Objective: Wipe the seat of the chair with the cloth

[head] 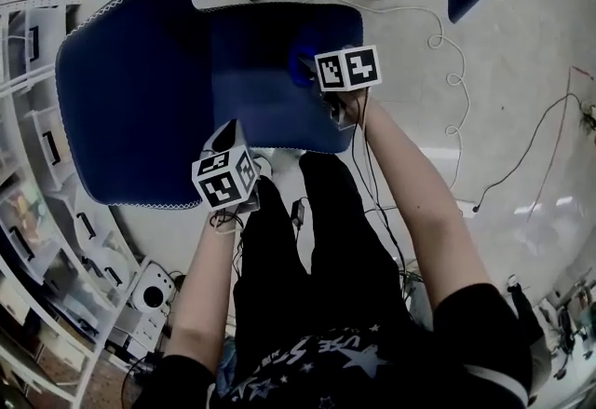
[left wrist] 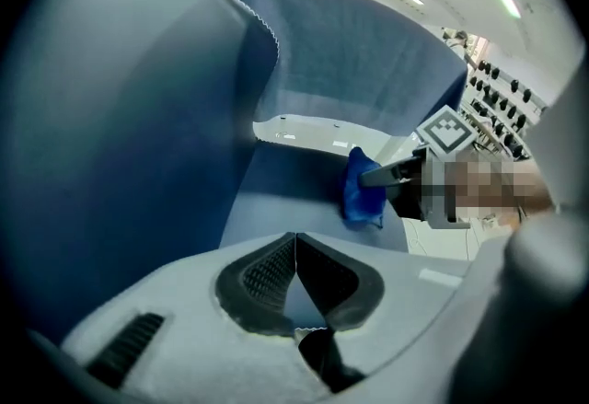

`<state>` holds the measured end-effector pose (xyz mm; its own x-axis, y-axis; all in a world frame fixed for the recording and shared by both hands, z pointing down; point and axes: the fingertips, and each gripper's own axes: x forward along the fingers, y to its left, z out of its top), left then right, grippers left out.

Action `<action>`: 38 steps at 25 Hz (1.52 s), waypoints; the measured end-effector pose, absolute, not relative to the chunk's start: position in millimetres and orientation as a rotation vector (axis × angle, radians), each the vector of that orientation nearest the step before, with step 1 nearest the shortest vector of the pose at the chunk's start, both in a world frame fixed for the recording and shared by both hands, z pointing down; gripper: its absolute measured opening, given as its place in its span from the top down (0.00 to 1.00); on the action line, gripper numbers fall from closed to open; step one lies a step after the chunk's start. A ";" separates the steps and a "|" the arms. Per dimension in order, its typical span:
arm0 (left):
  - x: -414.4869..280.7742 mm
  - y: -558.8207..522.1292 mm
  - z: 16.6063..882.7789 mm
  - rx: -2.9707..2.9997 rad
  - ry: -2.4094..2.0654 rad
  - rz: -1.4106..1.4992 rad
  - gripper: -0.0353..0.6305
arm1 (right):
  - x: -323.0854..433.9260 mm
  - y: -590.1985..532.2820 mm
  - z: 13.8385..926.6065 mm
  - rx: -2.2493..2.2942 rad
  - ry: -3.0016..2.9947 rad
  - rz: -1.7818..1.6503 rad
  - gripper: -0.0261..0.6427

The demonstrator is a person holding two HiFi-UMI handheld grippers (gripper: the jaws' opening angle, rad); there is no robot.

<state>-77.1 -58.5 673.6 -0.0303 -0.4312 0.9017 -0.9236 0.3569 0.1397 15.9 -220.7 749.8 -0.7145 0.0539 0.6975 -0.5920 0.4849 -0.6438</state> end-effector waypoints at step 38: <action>-57.7 -31.9 687.3 1.395 -1.483 0.654 0.92 | -64.9 -162.7 780.7 0.425 -2.028 1.381 0.86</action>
